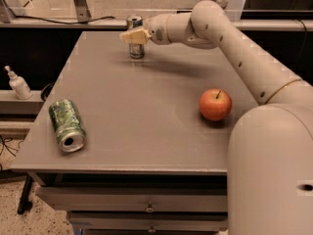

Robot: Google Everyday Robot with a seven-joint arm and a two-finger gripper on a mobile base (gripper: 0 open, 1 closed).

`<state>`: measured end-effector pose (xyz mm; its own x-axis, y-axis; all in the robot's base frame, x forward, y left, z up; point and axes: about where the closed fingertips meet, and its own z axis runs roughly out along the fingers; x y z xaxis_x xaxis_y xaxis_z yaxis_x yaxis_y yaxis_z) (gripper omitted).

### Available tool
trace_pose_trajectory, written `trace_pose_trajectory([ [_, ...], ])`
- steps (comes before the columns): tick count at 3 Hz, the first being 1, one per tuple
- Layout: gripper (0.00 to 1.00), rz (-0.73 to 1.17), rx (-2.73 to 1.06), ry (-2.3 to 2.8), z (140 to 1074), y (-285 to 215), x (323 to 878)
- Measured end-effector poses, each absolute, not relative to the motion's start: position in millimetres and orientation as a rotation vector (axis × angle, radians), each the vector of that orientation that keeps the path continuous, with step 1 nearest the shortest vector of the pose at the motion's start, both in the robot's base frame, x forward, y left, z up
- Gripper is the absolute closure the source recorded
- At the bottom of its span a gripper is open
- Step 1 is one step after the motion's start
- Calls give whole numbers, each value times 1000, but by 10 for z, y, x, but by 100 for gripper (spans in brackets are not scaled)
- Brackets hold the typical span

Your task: Move redbull can near apple

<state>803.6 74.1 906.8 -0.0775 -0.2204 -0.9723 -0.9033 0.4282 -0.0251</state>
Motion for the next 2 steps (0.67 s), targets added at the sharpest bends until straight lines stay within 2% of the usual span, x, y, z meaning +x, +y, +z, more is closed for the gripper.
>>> trace_pose_trajectory([
  [2, 87, 740, -964, 1563, 9349, 448, 7765],
])
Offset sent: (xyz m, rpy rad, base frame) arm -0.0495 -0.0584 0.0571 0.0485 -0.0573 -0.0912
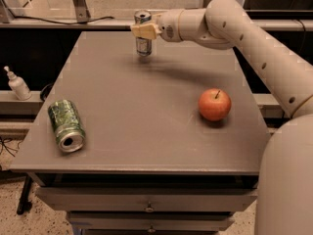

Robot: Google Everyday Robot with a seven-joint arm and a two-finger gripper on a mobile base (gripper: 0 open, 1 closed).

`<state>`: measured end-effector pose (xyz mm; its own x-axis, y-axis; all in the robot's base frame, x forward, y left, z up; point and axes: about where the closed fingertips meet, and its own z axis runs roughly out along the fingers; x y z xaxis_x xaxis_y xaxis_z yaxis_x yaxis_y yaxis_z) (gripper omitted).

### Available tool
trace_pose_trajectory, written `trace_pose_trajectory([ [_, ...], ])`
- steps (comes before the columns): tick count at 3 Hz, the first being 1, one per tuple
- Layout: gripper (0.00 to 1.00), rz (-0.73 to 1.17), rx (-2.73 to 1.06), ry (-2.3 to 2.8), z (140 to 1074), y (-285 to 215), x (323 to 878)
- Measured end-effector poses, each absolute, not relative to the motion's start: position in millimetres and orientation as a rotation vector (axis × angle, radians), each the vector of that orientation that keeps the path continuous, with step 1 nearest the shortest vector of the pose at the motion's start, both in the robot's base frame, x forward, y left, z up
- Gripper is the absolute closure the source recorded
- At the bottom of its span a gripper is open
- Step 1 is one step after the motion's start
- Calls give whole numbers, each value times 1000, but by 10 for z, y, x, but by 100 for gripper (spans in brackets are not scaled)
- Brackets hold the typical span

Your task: Move redbull can near apple

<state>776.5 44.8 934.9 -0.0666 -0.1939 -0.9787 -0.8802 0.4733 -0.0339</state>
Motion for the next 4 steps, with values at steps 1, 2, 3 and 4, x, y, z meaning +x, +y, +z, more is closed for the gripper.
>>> trace_pose_trajectory([
  [1, 100, 711, -933, 1531, 9662, 168, 7441],
  [2, 100, 663, -900, 1544, 9865, -228, 6985],
  [3, 100, 618, -857, 1592, 9867, -652, 6465],
  [4, 100, 591, -802, 1648, 9695, -1079, 6081],
])
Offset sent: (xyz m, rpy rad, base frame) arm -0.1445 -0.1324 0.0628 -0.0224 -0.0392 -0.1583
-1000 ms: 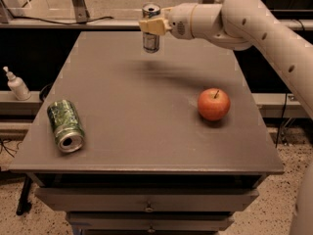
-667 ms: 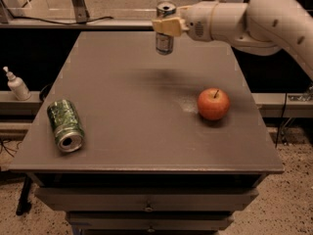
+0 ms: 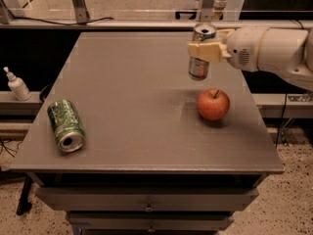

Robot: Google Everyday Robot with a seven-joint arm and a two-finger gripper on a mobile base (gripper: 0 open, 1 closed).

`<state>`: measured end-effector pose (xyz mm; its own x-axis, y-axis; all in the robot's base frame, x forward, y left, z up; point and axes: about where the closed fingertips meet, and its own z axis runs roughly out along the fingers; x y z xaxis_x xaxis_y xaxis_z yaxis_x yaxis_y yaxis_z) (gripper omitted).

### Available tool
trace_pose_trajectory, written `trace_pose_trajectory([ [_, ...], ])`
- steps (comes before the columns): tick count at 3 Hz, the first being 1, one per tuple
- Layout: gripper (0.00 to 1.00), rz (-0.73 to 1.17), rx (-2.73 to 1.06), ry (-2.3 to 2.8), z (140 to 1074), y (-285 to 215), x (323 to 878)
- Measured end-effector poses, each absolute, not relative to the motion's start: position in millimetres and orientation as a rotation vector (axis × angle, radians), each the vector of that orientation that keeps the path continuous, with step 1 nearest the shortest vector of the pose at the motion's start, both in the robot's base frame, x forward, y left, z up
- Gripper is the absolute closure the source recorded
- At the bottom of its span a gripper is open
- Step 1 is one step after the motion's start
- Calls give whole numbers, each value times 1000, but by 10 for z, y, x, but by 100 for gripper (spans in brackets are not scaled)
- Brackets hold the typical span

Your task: Move redbull can near apple

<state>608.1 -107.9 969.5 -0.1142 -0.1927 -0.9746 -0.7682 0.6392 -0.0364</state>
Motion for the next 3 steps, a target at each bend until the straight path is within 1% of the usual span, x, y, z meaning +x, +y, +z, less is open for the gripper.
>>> trace_pose_trajectory([
  [1, 100, 558, -734, 1675, 9538, -1543, 5904],
  [2, 100, 518, -695, 1681, 9453, -1906, 5932],
  [3, 100, 491, -673, 1677, 9429, -2134, 6020],
])
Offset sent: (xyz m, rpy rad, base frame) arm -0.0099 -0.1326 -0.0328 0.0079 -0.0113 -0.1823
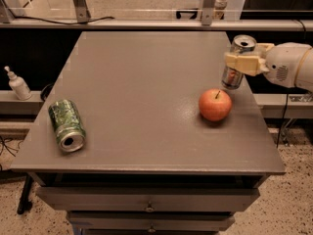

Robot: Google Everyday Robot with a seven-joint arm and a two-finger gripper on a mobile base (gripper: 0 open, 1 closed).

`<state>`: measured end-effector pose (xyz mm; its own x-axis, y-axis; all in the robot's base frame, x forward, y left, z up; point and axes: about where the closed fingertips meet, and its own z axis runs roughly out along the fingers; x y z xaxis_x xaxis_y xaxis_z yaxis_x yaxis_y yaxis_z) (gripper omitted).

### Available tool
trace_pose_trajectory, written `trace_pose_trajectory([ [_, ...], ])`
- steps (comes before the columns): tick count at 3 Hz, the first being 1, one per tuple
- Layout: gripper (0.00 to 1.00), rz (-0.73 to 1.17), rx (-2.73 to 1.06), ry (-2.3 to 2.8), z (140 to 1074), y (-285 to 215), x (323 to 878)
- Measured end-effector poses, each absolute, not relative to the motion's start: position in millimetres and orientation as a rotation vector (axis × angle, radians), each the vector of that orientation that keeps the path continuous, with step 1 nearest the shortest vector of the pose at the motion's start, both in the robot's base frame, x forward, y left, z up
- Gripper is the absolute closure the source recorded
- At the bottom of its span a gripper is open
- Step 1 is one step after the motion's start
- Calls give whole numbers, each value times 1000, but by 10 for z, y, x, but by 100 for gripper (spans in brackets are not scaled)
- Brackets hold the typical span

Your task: Move redbull can near apple

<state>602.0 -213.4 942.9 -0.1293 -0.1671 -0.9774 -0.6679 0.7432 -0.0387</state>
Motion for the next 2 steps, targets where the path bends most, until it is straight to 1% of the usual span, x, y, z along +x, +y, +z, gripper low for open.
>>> trace_pose_trajectory([
  [2, 100, 499, -656, 1696, 9268, -2170, 5972],
])
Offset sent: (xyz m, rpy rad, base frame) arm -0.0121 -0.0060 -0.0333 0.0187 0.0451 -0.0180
